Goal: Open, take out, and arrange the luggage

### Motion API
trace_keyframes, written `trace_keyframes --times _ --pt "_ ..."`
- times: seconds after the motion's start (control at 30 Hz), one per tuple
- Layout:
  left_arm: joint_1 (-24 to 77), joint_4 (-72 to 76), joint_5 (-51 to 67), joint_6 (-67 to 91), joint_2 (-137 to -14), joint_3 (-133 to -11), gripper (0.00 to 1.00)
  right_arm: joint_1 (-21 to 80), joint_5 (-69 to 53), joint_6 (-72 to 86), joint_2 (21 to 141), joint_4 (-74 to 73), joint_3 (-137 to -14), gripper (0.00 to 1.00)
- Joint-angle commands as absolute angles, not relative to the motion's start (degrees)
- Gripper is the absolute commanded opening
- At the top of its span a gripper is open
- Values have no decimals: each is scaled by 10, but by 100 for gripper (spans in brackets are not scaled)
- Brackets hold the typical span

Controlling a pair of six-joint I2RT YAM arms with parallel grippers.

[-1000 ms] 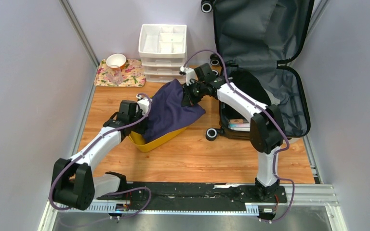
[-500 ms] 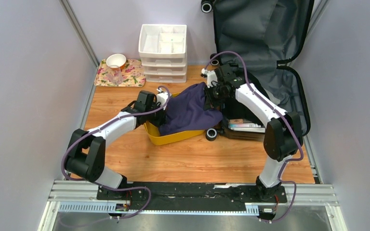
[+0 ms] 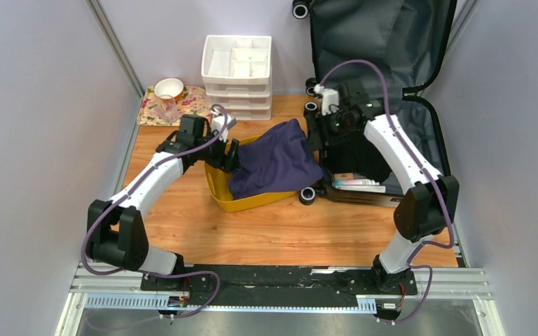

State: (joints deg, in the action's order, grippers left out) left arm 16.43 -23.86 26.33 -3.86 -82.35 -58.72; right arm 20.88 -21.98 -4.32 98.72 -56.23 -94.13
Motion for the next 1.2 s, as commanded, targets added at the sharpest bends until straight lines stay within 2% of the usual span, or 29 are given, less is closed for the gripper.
trace_keyframes --times 0.0,0.2,0.27,0.43,0.63,0.8,0.9,1.0,1.17 --pt "131 -282 315 -50 -779 -667 80 114 -236 -65 935 -572 -1001 82" --pt "123 -310 328 -66 -780 -726 81 18 -191 -143 938 -563 -978 81" --pt "122 -294 337 -54 -782 -729 82 14 -168 -167 941 -556 -966 76" --pt "123 -275 366 -29 -803 -743 82 26 -173 -167 934 -506 -933 68" --pt "123 -253 372 -4 -816 -744 82 69 -116 -128 927 -397 -892 62" --pt "124 -235 374 16 -818 -740 82 73 -119 -96 968 -412 -936 61" --pt "124 -236 382 10 -824 -747 82 77 -160 -112 964 -429 -922 50" --pt "124 -234 382 11 -830 -752 82 91 -191 -117 963 -425 -893 45" --pt "125 -233 381 11 -835 -751 82 84 -156 -111 1029 -457 -866 45"
